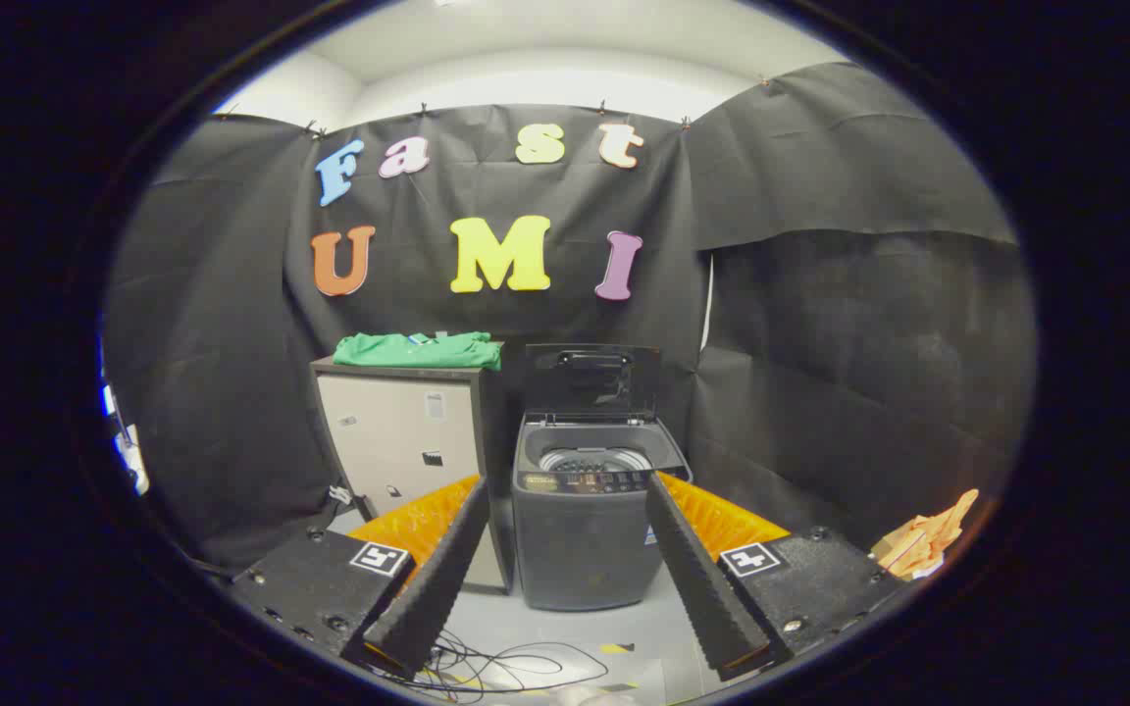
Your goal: Put the clothes into the washing machine and then close the washing machine lid.
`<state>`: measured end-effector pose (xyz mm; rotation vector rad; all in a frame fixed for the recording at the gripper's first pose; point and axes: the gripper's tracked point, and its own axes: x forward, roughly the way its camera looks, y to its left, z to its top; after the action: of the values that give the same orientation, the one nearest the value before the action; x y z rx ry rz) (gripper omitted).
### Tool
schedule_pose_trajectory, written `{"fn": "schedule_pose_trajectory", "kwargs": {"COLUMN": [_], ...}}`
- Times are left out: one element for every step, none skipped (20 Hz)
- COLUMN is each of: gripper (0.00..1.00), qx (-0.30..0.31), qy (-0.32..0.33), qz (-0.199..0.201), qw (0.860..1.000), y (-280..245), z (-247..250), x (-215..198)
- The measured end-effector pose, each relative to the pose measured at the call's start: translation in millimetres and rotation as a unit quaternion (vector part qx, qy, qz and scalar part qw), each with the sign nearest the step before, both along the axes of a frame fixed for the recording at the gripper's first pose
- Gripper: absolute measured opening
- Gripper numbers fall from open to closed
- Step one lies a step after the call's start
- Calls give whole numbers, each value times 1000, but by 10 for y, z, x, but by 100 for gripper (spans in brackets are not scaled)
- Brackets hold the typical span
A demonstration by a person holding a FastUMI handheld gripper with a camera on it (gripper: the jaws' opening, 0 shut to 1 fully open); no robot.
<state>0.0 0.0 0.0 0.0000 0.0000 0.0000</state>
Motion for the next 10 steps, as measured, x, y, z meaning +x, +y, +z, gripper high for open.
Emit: {"fn": "schedule_pose_trajectory", "kwargs": {"gripper": [100,100,100,100,100,100,100,100,100,100], "qx": [-2,-5,-5,-4,-3,-4,-6,-6,-5,-3], "qy": [2,3,5,6,6,6,4,5,7,8], "qz": [2,2,0,0,0,1,1,0,1,3], "qw": [1000,1000,1000,1000,1000,1000,1000,1000,1000,1000], "y": [-6,-3,-19,-25,-11,-11,-17,-15,-8,5], "z": [-29,-35,-45,-38,-38,-33,-22,-1,-25,-23], "x": [7,9,14,19,22,33,36,46,70,73]}}
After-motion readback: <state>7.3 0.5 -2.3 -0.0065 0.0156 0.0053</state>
